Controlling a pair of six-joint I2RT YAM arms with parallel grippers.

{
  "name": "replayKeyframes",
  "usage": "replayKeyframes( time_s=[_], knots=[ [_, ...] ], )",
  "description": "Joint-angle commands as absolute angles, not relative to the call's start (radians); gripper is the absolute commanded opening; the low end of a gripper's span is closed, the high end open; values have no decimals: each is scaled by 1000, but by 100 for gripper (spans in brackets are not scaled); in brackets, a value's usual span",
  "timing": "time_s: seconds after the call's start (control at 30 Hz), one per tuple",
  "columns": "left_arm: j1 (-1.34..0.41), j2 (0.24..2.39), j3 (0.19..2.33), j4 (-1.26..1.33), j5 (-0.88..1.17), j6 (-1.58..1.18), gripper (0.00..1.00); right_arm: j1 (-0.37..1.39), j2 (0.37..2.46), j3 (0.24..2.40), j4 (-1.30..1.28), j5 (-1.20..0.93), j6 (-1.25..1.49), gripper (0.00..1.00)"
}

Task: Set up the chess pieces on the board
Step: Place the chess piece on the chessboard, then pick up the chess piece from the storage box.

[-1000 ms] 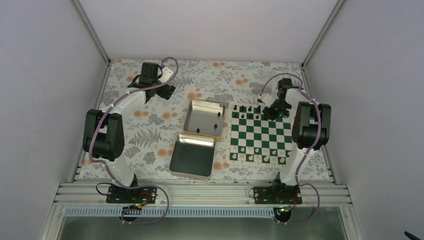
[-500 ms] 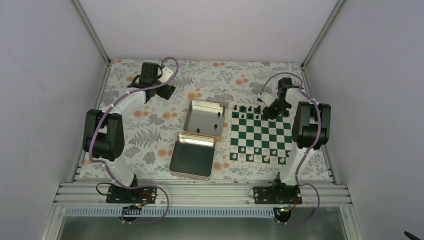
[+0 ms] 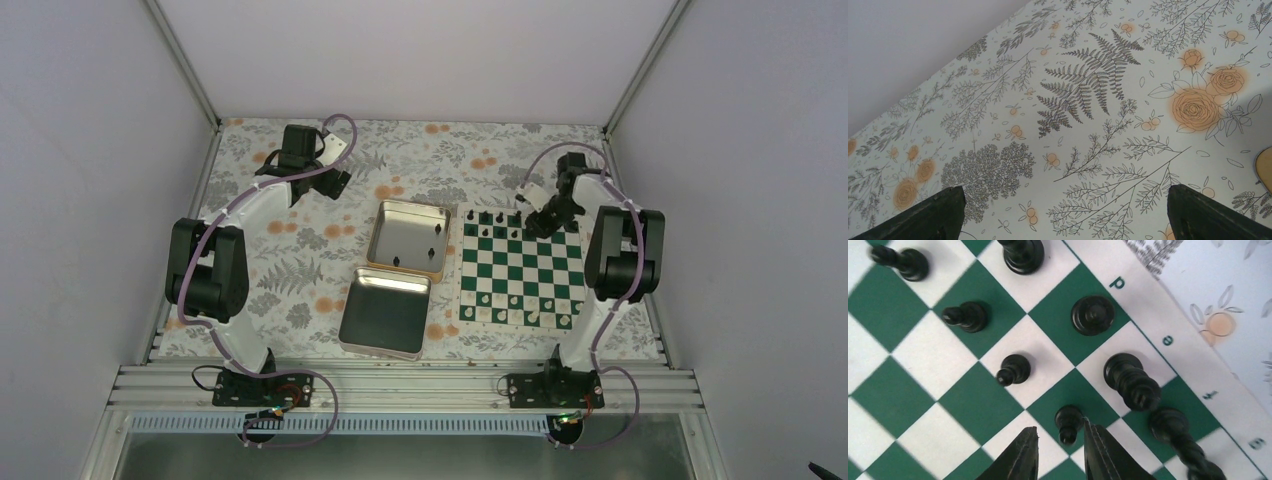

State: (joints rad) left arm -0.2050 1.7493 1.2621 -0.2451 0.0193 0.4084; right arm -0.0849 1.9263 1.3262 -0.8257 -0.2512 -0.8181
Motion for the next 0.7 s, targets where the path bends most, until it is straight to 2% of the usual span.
replayKeyframes(
  time_s=[0.0, 0.23, 0.4, 0.67],
  knots=[
    [-208, 1744, 1274, -239, 28, 414, 100, -35, 1809, 1384, -912, -273, -801, 26],
    [-208, 1731, 1273, -240, 36, 414, 100, 248, 1771, 1497, -977, -251, -745, 29],
    [-207, 1718, 1269, -237, 41, 413, 100, 420, 1843, 1625, -984, -257, -725, 30],
    [-208, 1692, 1258, -228, 51, 413, 100, 532, 2016, 1730, -1026, -161, -797, 29]
  ],
)
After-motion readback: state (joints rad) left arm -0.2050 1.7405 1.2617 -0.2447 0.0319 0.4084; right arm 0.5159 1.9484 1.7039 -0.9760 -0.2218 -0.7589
